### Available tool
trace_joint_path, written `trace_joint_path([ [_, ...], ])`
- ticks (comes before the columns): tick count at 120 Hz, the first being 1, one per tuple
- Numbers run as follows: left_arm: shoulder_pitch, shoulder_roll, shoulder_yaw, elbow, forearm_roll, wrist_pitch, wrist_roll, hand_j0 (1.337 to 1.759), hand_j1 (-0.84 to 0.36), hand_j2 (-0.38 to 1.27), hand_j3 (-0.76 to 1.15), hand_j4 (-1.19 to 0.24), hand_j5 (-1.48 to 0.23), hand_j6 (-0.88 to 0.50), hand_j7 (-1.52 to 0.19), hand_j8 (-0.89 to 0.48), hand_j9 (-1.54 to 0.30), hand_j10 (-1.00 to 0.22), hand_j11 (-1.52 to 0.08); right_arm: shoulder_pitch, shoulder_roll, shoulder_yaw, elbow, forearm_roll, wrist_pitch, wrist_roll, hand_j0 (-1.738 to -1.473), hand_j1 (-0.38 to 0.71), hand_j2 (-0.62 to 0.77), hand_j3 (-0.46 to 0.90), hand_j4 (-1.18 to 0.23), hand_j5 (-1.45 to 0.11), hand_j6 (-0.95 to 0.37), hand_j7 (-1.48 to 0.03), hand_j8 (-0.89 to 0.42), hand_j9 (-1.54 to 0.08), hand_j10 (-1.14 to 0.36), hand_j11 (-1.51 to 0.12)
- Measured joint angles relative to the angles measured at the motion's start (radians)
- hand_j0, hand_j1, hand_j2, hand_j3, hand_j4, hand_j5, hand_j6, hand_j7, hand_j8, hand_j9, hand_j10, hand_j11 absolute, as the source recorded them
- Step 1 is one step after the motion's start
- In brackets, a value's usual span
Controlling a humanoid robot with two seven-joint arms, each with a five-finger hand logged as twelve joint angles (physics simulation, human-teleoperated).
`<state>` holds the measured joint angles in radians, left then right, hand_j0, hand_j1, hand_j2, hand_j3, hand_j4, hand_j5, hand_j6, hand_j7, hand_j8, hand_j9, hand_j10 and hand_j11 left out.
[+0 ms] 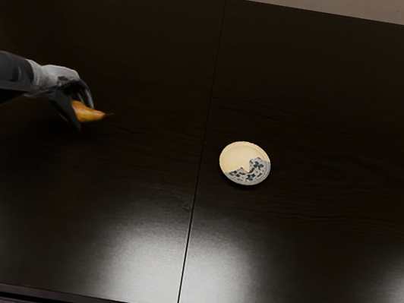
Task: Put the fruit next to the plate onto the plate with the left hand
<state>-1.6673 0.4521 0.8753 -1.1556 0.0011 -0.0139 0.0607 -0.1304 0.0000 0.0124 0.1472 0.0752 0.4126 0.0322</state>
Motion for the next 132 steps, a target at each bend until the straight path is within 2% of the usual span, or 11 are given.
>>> trace_joint_path([
  [24,0.021,-0.14,-0.326,-0.002,-0.007,-0.035,0.003,1.649,-0.42,0.39,0.0,-0.52,-1.2,-0.38,-1.21,-0.36,-1.15,-0.65,-1.14,0.0,0.0,0.0,0.0,0.0,0.0,0.0,-1.658,-0.34,0.0,0.0,-0.01,-0.01,-0.01,-0.01,-0.01,-0.01,-0.01,-0.01],
  [35,0.023,-0.174,-0.407,-0.001,-0.005,-0.039,0.004,1.648,-0.43,0.42,0.0,-0.53,-1.23,-0.38,-1.21,-0.35,-1.17,-0.64,-1.15,0.0,0.0,0.0,0.0,0.0,0.0,0.0,-1.658,-0.34,0.0,0.0,-0.01,-0.01,-0.01,-0.01,-0.01,-0.01,-0.01,-0.01],
  [45,0.053,-0.214,-0.452,0.001,0.0,-0.038,0.004,1.647,-0.43,0.46,0.0,-0.56,-1.24,-0.4,-1.2,-0.36,-1.18,-0.65,-1.16,0.0,0.0,0.0,0.0,0.0,0.0,0.0,-1.658,-0.34,0.0,0.0,-0.01,-0.01,-0.01,-0.01,-0.01,-0.01,-0.01,-0.01],
  [49,0.06,-0.237,-0.465,0.001,0.001,-0.037,0.004,1.648,-0.4,0.44,0.0,-0.58,-1.26,-0.39,-1.2,-0.36,-1.18,-0.65,-1.16,0.0,0.0,0.0,0.0,0.0,0.0,0.0,-1.658,-0.34,0.0,0.0,-0.01,-0.01,-0.01,-0.01,-0.01,-0.01,-0.01,-0.01],
  [54,0.07,-0.253,-0.476,0.007,0.003,-0.033,0.003,1.649,-0.36,0.31,0.0,-0.63,-1.26,-0.42,-1.19,-0.39,-1.18,-0.67,-1.17,0.0,0.0,0.0,0.0,0.0,0.0,0.0,-1.658,-0.34,0.0,0.0,-0.01,-0.01,-0.01,-0.01,-0.01,-0.01,-0.01,-0.01],
  [61,0.097,-0.305,-0.486,0.034,0.005,-0.032,0.004,1.649,-0.37,0.42,0.0,-0.61,-1.26,-0.42,-1.19,-0.38,-1.18,-0.67,-1.17,0.0,0.0,0.0,0.0,0.0,0.0,0.0,-1.658,-0.34,0.0,0.0,-0.01,-0.01,-0.01,-0.01,-0.01,-0.01,-0.01,-0.01],
  [72,0.102,-0.309,-0.493,0.064,0.007,-0.03,0.004,1.651,-0.37,0.38,0.0,-0.64,-1.28,-0.42,-1.18,-0.39,-1.17,-0.67,-1.16,0.0,0.0,0.0,0.0,0.0,0.0,0.0,-1.658,-0.34,0.0,0.0,-0.01,-0.01,-0.01,-0.01,-0.01,-0.01,-0.01,-0.01],
  [89,0.118,-0.33,-0.495,0.096,0.008,-0.028,0.004,1.651,-0.4,0.48,0.0,-0.62,-1.29,-0.41,-1.17,-0.37,-1.17,-0.65,-1.16,0.0,0.0,0.0,0.0,0.0,0.0,0.0,-1.658,-0.34,0.0,0.0,-0.01,-0.01,-0.01,-0.01,-0.01,-0.01,-0.01,-0.01],
  [110,0.137,-0.345,-0.493,0.13,0.009,-0.027,0.004,1.651,-0.4,0.42,0.0,-0.61,-1.28,-0.41,-1.16,-0.37,-1.16,-0.65,-1.16,0.0,0.0,0.0,0.0,0.0,0.0,0.0,-1.658,-0.34,0.0,0.0,-0.01,-0.01,-0.01,-0.01,-0.01,-0.01,-0.01,-0.01],
  [122,0.139,-0.353,-0.494,0.136,0.009,-0.023,0.004,1.653,-0.35,0.34,0.0,-0.66,-1.1,-0.46,-1.02,-0.42,-1.02,-0.68,-1.02,0.0,0.0,0.0,0.0,0.0,0.0,0.0,-1.658,-0.34,0.0,0.0,-0.01,-0.01,-0.01,-0.01,-0.01,-0.01,-0.01,-0.01],
  [132,0.139,-0.354,-0.494,0.138,0.01,-0.022,0.005,1.655,-0.26,0.25,0.0,-0.56,-0.89,-0.42,-0.83,-0.39,-0.83,-0.57,-0.83,0.0,0.0,0.0,0.0,0.0,0.0,0.0,-1.658,-0.34,0.0,0.0,-0.01,-0.01,-0.01,-0.01,-0.01,-0.01,-0.01,-0.01],
])
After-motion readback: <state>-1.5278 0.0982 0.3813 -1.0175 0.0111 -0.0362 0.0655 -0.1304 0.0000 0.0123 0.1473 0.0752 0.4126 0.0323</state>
